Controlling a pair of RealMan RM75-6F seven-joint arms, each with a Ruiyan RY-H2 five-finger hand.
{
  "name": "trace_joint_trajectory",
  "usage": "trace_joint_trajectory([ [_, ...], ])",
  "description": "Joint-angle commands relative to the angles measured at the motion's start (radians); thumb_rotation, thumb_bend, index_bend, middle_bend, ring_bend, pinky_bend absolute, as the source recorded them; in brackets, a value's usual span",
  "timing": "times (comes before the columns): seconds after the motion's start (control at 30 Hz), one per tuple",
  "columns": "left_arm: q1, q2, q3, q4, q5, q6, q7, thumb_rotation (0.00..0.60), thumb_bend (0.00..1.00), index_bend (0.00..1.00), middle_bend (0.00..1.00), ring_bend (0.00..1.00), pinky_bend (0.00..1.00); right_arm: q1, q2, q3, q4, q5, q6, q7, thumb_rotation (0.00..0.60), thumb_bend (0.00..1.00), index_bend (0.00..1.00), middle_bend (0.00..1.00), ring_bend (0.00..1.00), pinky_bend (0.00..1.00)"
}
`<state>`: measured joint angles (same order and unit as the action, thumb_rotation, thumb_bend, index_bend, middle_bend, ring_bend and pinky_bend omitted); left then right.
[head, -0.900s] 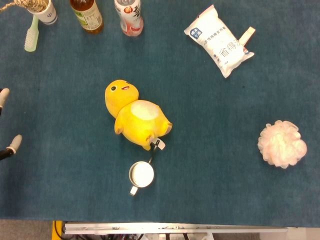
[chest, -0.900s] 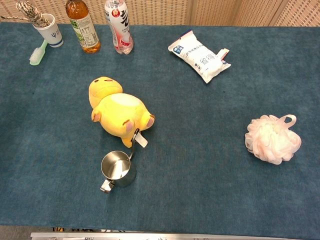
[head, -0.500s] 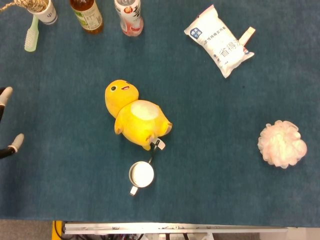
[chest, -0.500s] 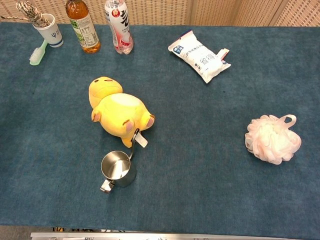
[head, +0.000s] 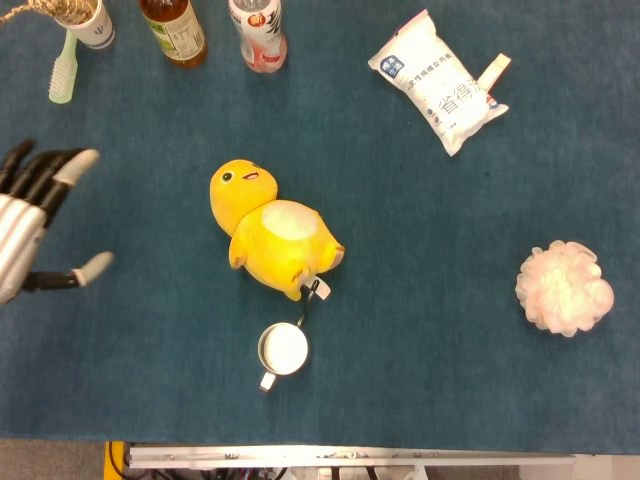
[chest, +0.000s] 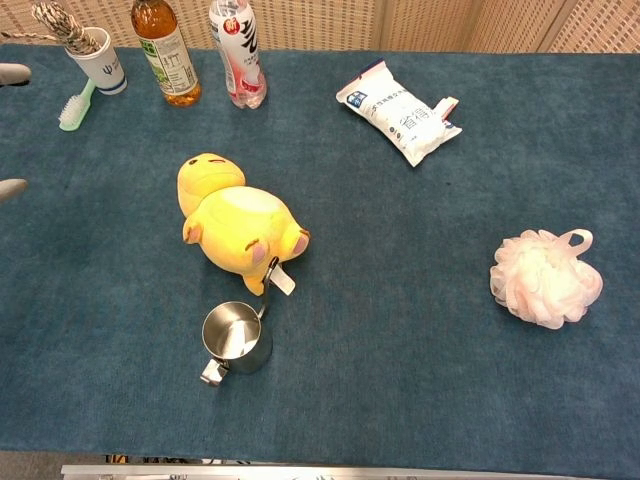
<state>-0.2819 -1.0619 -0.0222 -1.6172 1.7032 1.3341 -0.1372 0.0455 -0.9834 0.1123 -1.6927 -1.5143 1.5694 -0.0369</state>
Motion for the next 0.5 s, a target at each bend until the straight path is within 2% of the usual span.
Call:
trace_joint_trajectory([
  [0.03,-0.056,0.012,0.001,0.003,0.033,-0.056,-0.05,0.312,0.17,0.04,0.12,0.11,0.03,-0.002,0.007,0.001,-0.01,0.006,-0.001,-0.008,0.6,0.17,0.27,0.36,0.27,0.3],
  [0.33,-0.206,-0.012,0.001,0.008,0.102,-0.185,-0.137,0.216,0.11,0.05,0.11,0.1,0.01,-0.007,0.01,-0.006,-0.028,0.008,-0.001,-0.021,0.6,0.17,0.27,0.36,0.27,0.3],
  [0.5,-0.277,-0.044,0.006,0.022,0.106,-0.25,-0.19,0.093,0.05,0.05,0.09,0.07,0.0,-0.011,0.009,-0.011,-0.033,0.005,0.001,-0.028,0.6,0.16,0.27,0.36,0.27,0.3],
])
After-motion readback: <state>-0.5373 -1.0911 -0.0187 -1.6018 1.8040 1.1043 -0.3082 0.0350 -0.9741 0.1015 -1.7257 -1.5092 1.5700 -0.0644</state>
